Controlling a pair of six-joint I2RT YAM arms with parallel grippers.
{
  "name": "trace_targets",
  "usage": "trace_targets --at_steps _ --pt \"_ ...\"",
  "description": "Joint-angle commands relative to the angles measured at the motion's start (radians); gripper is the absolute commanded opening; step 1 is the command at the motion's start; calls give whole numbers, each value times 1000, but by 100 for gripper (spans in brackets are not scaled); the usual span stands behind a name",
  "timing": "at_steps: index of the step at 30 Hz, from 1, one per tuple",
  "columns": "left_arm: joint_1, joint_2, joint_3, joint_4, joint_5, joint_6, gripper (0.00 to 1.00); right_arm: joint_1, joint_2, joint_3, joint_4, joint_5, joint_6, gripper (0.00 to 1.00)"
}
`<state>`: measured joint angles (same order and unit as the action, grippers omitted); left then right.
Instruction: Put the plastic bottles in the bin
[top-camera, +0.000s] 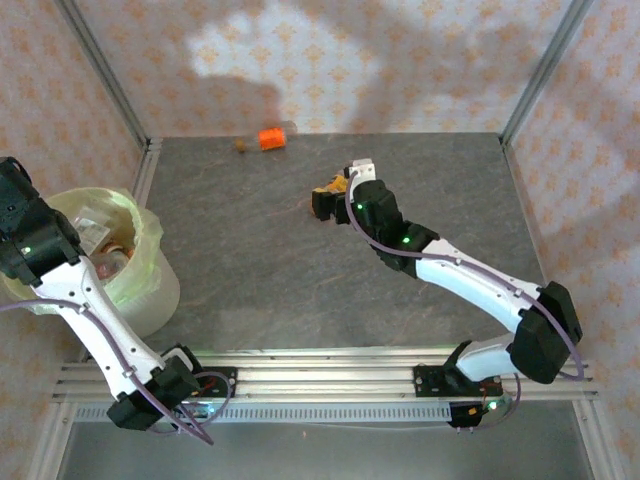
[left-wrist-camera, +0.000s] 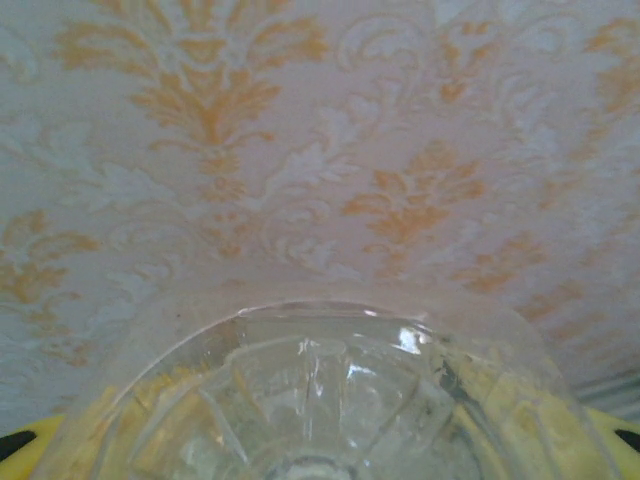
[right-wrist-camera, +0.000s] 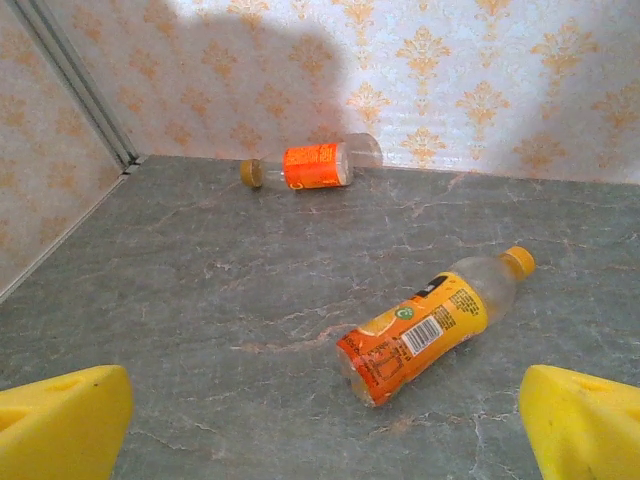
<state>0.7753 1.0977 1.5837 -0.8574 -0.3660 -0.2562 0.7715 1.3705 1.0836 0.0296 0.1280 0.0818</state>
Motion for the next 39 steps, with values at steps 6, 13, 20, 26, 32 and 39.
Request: trace_targets --at_steps 6,13,20,26,32,39 --pt "2 84 -9 31 -126 60 71 -5 4 33 0 21 18 99" --pt "-118 80 58 -63 -69 31 91 -5 -6 15 -1 30 22 99" --pt "-285 59 84 -110 64 -67 96 -5 -10 11 -8 64 29 99" --pt "-534 92 194 -164 61 -134 99 -7 -13 -2 -5 110 60 99" --pt "-854 150 210 -100 41 -188 99 -17 -33 -24 25 148 94 99" --pt "-1113 319 230 73 180 -236 99 -40 -102 -71 8 191 128 99"
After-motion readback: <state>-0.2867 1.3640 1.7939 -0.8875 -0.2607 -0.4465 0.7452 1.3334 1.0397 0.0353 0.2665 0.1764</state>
